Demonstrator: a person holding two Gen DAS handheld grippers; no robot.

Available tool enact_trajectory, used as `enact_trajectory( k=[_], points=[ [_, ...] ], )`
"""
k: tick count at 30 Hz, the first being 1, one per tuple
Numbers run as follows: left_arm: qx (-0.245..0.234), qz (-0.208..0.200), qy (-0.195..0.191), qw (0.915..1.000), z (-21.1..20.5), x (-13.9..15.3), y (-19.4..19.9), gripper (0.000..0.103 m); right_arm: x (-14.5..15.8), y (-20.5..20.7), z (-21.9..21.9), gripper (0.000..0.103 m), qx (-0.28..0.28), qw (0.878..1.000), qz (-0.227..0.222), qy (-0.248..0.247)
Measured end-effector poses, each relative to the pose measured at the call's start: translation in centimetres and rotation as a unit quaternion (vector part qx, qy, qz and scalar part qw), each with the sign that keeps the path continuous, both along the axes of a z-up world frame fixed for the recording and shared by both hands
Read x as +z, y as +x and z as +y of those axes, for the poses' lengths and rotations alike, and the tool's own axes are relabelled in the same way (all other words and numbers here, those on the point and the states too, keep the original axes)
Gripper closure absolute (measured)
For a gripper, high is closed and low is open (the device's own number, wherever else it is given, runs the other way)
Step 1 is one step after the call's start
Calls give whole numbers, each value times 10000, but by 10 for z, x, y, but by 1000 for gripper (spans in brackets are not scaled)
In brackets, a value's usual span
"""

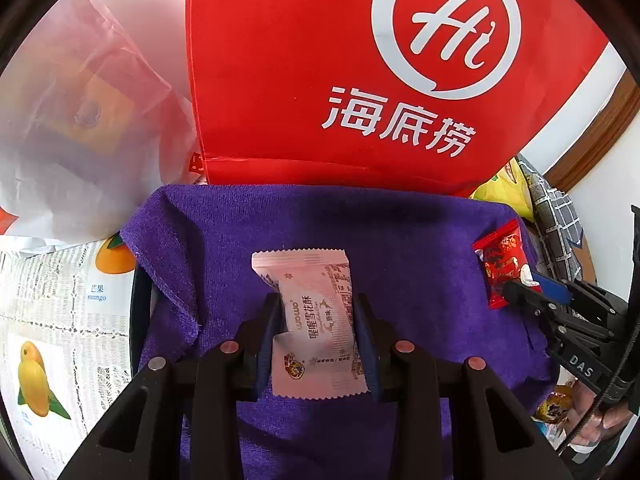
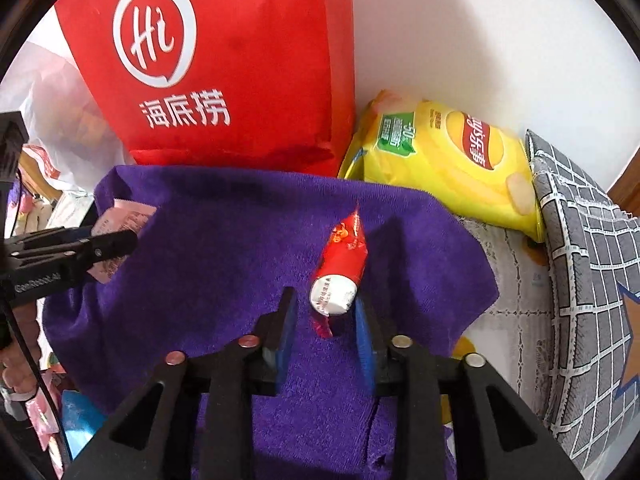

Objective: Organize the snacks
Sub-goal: 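Open both grippers to drop the candies onto the purple towel, then grasp the pink ice-cream stick snack with the right gripper while the left gripper returns to the snacks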

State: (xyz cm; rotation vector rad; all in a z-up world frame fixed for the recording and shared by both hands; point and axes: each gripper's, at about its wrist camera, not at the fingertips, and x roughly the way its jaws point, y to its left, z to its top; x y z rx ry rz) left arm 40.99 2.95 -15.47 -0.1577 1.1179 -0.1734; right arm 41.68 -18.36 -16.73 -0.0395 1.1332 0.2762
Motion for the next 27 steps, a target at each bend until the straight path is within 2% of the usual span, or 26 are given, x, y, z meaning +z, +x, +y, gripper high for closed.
enact_trajectory(
  k=[6,9,14,16,18,19,22,27],
  points=[
    [-103,34,-125,9999,0,2,-1,68,12,-5,2,64,17,9999,-125,-46],
    [-131,-30,-143,9998,1,7,-2,68,24,-8,-5,56,-44,9996,-261,-27],
    [-156,-112,-160,9997,6,18,-7,67,49,-19,-8,53,-107,9985,-531,9],
    [-155,-145,-139,9997,8,23,-9,58,59,-24,-7,49,-140,9978,-654,-10],
    [-152,-274,-88,9995,8,31,-12,52,70,-33,-9,39,-197,9967,-784,-49],
    [-153,-361,-54,9992,8,36,-15,52,77,-39,-11,32,-264,9956,-901,-69],
    [-195,-583,-34,9981,6,54,-24,52,89,-52,-12,23,-466,9927,-1096,-183],
    [-270,-988,-14,9947,1,83,-40,52,110,-78,-26,18,-774,9893,-1187,-346]
  ],
)
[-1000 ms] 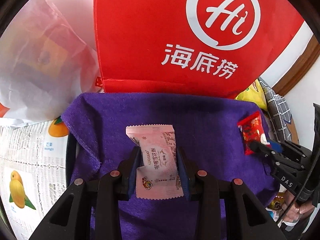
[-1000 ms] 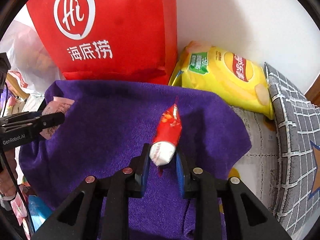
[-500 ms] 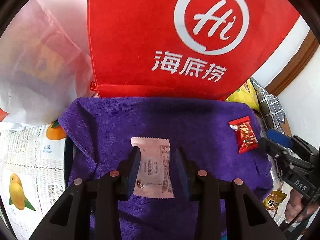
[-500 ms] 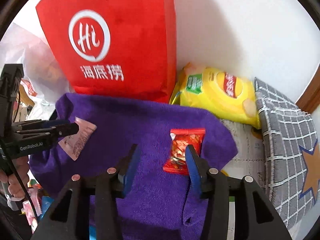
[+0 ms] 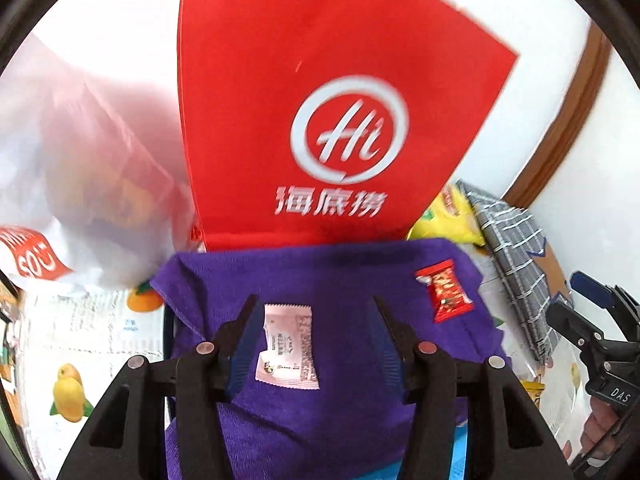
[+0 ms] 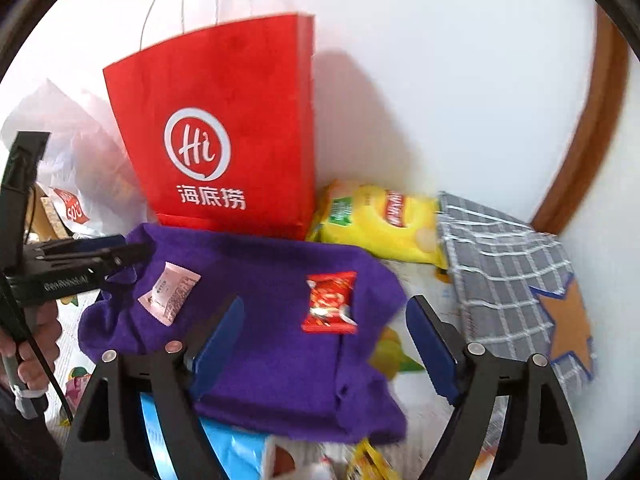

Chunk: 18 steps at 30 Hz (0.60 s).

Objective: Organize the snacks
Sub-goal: 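Grasp the pink ice-cream stick snack with the right gripper while the left gripper returns to the snacks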

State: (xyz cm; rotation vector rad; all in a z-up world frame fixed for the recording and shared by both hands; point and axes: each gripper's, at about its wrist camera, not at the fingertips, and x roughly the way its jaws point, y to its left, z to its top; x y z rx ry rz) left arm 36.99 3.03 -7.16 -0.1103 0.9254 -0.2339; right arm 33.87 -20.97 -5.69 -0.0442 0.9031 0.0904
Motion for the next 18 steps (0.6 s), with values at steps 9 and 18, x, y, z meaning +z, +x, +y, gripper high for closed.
enact_trajectory(
  k=[9,18],
  points=[
    [-15,-380,63,9993,-8,31,-38,52,17,-61,-67,17,-706,9973,-182,119],
    [62,-295,142,9994,-14,36,-80,52,-24,-98,-121,26,-1243,9906,431,369]
  ],
)
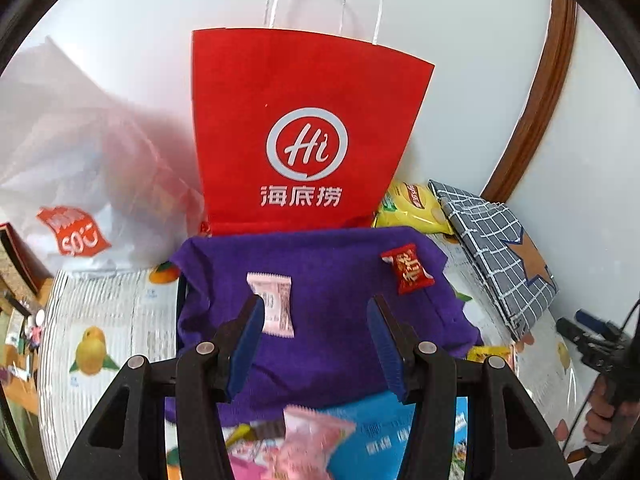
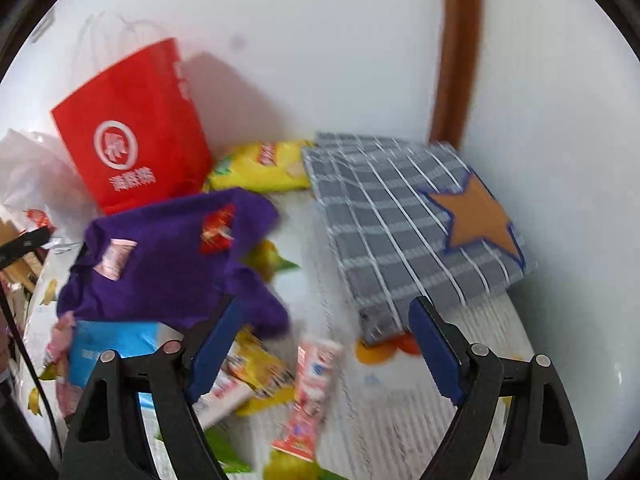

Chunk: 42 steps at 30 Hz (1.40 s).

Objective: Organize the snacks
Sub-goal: 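Grasp the pink ice-cream stick snack with the right gripper while the left gripper returns to the snacks, then grasp the pink snack bag with the left gripper while the right gripper lifts the stick snack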

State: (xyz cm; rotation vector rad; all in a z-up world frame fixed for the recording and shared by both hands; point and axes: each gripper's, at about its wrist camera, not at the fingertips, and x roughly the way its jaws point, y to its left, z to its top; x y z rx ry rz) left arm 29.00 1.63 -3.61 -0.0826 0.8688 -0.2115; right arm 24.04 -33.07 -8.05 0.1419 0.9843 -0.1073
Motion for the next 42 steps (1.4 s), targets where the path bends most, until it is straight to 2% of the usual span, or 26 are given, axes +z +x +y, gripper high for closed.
enact_trajectory(
  k=[1,4,7,9,13,16,20,22,24,32,35,39,42],
  points=[
    [24,2,20,10000,1,0,-5,52,-7,-4,-2,35,18,9999,94,115],
    [133,13,57,9999,6,-3,-19,52,-29,-14,-1,49,162,9990,289,284],
    [276,74,55,9996,20,-9,-35,52,-53,-22,11,51,319,9983,408,258],
    [399,150,69,9991,30,-14,-45,52,-68,-24,18,58,374,9978,485,234],
    [665,337,146,9971,51,-26,-64,52,-95,-26,18,68,177,9969,666,374],
    [796,436,214,9956,63,-33,-76,52,-102,-27,17,68,144,9970,625,428],
    [1013,504,203,9934,79,-38,-89,52,-104,-27,27,71,210,9981,576,64],
    [1120,539,161,9921,87,-41,-95,52,-105,-29,35,81,362,9978,527,-178],
    [1164,583,136,9914,91,-45,-99,52,-103,-33,39,84,467,9972,494,-307],
    [1063,704,11,9918,89,-59,-112,52,-72,-56,43,84,553,9982,227,-81],
    [846,732,-97,9937,79,-62,-109,51,-57,-64,46,84,600,9981,125,-9],
    [508,725,-208,9959,66,-66,-106,40,-45,-74,49,84,625,9980,50,1],
    [343,793,-144,9962,58,-72,-100,38,-42,-79,51,84,621,9981,43,-37]
  ],
)
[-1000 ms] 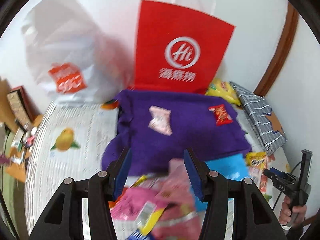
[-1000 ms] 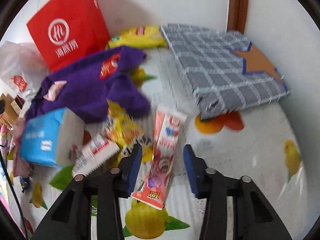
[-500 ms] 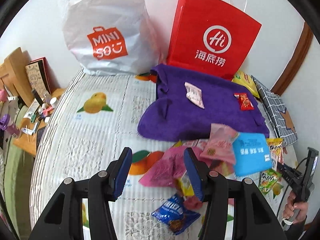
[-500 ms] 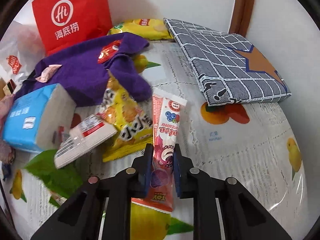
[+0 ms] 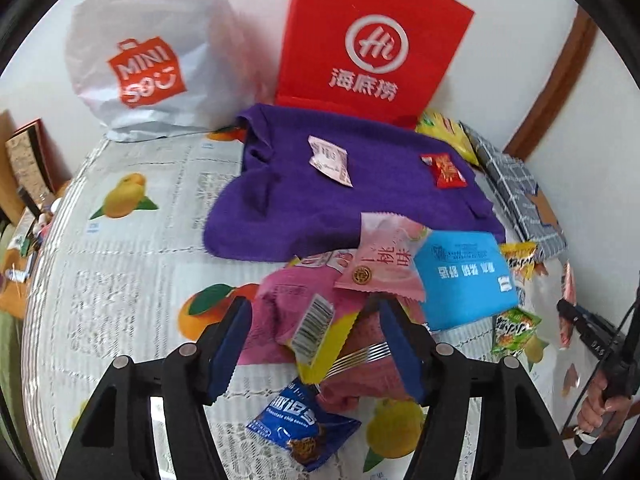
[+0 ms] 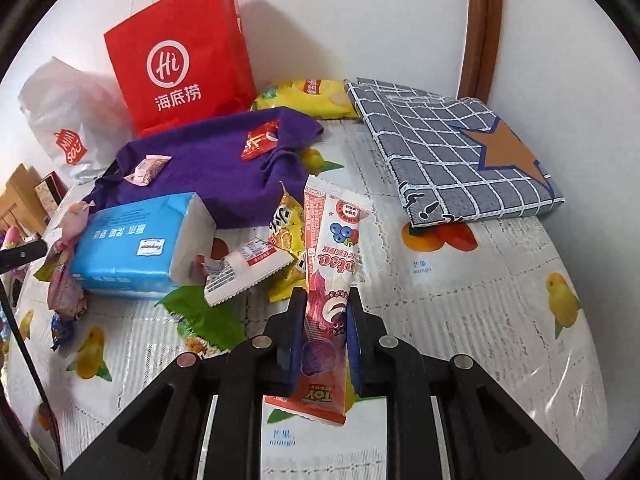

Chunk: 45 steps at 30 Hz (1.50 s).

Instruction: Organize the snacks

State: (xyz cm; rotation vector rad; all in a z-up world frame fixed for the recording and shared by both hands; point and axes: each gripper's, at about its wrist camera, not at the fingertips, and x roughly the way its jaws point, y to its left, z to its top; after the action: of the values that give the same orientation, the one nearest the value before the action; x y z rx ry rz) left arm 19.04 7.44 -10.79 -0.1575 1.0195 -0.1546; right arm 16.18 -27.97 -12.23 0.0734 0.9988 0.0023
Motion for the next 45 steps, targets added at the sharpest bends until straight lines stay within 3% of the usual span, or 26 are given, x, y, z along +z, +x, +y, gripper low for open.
enact_trajectory(
  k=[5,9,13,17,20,23,33,45],
  points=[
    [3,201,136,9997,-4,-17,12,38,-1,-3,4,84,5,10000,46,-17],
    [93,314,54,9994,0,-27,20,30,-2,-1,9,84,57,9999,93,-37],
    [101,353,90,9993,1,-34,27,28,-4,2,16,84,138,9998,125,-51],
    [140,696,66,9975,1,-50,36,38,-4,3,24,84,234,9996,134,-43],
    [151,627,-134,9978,5,-53,32,44,-1,2,27,84,279,9995,110,-47],
    [179,605,-249,9977,12,-51,28,49,0,1,30,84,302,9995,102,-55],
    [337,400,-153,9985,33,-28,-3,50,10,-9,42,84,423,9991,-6,48],
    [301,-44,-128,9995,25,14,-36,50,49,-25,57,84,639,9969,-392,240]
  ],
)
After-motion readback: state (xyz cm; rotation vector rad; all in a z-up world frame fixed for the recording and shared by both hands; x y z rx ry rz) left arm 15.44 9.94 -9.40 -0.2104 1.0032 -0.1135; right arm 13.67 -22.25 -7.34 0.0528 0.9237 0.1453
